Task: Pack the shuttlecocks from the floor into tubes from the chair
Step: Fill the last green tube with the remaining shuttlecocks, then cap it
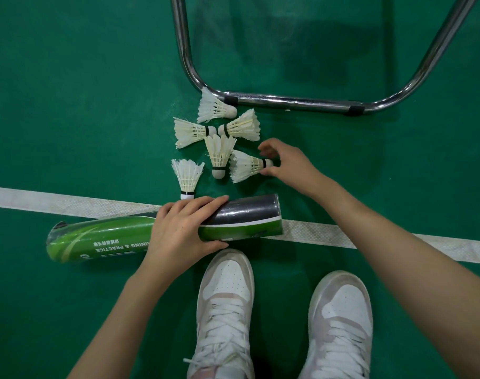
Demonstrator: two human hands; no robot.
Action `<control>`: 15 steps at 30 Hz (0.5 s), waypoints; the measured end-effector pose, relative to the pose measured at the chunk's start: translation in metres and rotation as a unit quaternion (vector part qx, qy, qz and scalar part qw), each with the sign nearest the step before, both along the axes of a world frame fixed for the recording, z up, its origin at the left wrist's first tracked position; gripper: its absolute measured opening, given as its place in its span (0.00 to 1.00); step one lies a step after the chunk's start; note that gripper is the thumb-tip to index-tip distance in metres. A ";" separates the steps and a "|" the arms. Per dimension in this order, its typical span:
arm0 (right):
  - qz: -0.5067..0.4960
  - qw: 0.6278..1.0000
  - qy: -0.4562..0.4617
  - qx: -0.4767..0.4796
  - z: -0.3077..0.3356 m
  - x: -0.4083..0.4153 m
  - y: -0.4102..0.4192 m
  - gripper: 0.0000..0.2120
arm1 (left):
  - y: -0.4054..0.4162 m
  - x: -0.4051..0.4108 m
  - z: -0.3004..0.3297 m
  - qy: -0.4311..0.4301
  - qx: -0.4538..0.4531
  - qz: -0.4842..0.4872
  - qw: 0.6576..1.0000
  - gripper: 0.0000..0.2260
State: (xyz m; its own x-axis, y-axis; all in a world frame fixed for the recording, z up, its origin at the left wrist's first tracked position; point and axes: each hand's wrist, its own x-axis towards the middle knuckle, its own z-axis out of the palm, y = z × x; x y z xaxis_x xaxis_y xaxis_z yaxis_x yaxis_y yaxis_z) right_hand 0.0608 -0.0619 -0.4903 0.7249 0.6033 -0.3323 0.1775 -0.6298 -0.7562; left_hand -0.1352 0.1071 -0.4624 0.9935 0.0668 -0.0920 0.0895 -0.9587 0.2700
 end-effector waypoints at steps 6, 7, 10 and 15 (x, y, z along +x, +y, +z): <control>-0.019 0.999 -0.040 -0.027 -0.010 -0.006 -0.017 0.20 | -0.002 -0.002 -0.003 -0.004 -0.005 -0.002 1.000 0.36; -0.032 0.998 -0.047 -0.034 -0.011 -0.009 -0.023 0.21 | -0.002 -0.002 -0.003 -0.005 -0.007 -0.001 1.000 0.36; -0.088 0.993 -0.043 -0.070 -0.010 -0.022 -0.045 0.29 | -0.003 -0.003 -0.004 -0.013 -0.006 -0.003 1.000 0.36; -0.098 0.989 -0.039 -0.101 -0.005 -0.048 -0.069 0.40 | -0.005 -0.003 -0.006 -0.016 0.001 -0.007 1.000 0.35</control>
State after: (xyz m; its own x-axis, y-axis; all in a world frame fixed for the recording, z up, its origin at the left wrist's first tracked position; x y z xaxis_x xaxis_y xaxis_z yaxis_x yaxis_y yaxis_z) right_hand 0.0124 -0.1305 -0.4950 0.8490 0.3761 -0.3712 0.0900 -0.7951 -0.5998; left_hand -0.1380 0.1020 -0.4687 0.9968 0.0525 -0.0601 0.0670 -0.9602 0.2713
